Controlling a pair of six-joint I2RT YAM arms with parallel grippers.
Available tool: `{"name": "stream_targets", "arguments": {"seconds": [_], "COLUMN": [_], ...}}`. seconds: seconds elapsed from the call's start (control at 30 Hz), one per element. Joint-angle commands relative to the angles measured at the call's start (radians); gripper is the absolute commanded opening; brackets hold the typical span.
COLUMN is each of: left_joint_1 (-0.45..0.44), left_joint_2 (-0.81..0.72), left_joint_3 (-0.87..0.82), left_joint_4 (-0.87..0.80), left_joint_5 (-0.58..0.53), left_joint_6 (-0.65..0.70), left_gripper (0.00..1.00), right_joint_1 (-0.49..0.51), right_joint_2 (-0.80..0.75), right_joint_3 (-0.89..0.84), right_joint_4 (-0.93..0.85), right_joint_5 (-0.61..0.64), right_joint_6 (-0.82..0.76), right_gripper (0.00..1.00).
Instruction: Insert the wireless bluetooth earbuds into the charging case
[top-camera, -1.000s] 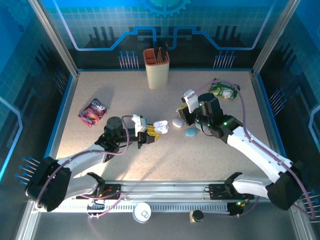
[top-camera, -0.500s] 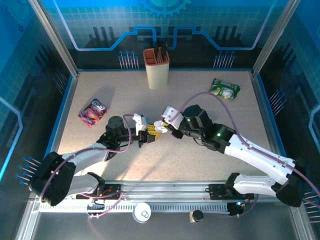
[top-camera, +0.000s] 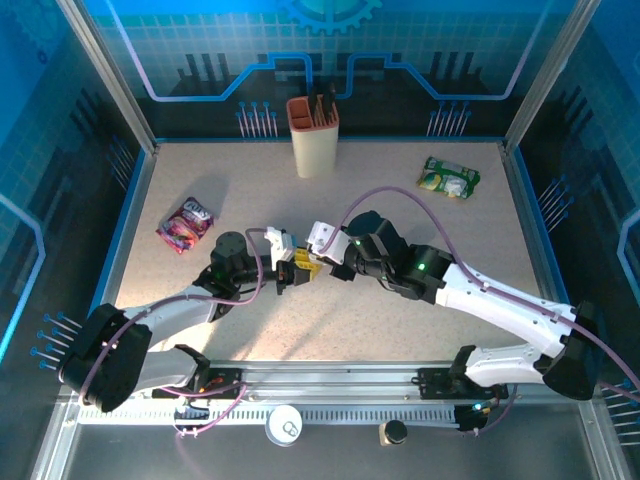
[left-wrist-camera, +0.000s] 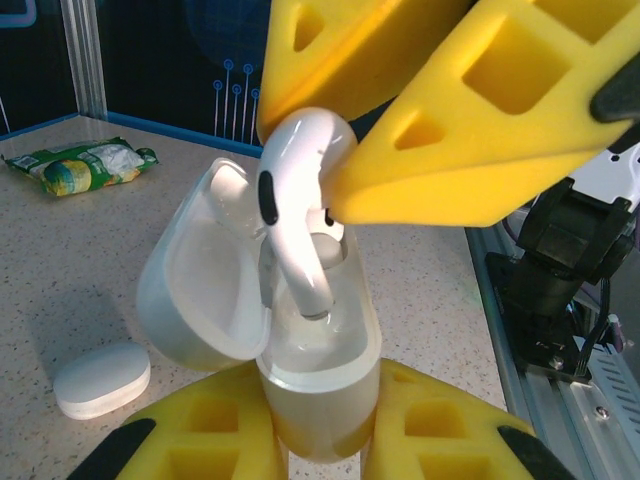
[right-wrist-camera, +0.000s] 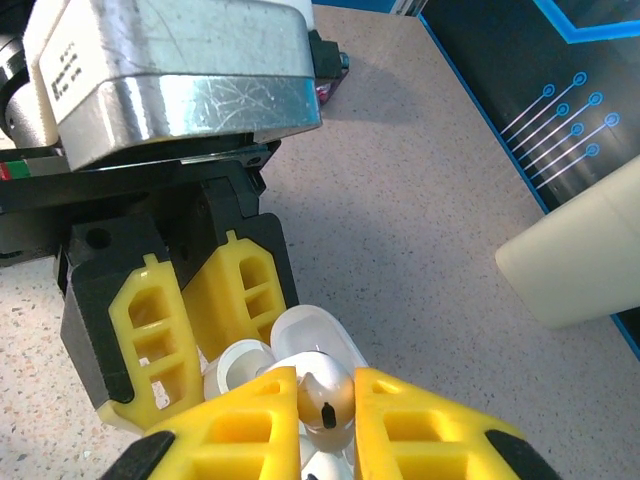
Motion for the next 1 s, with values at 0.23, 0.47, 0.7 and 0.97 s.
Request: {"name": "stream_targets", "arguments": {"seconds": [0.23,0.47,0.7,0.97], "left_joint_1": [0.008,0.011,0.012,0.012], "left_joint_2": [-0.026,-0.026,-0.012,-0.017], "left_joint_3": [-0.008,-0.01,-0.007,-0.019], "left_joint_4": [0.02,0.036,0.037,0.032], "left_joint_5": [0.017,0.013,0.016,0.012], "left_joint_6": [0.002,-0.012,-0.012,0.014], "left_gripper": [0.16,0.16,0.16,0.16], "right_joint_1": [0.032,0.034,0.027,-0.092], "right_joint_2": [0.046,0.04,0.003,-0.095], "right_joint_3": [0.045,0.046,0.04,-0.017], "right_joint_4": [-0.035,-0.055,-0.031,0.071], "right_joint_5": [0.033,0.003,0.004,-0.172], "right_joint_6": [-0.033,-0.032,0.001,0.181], "right_gripper": [0.16,0.18,0.33,0.44]}}
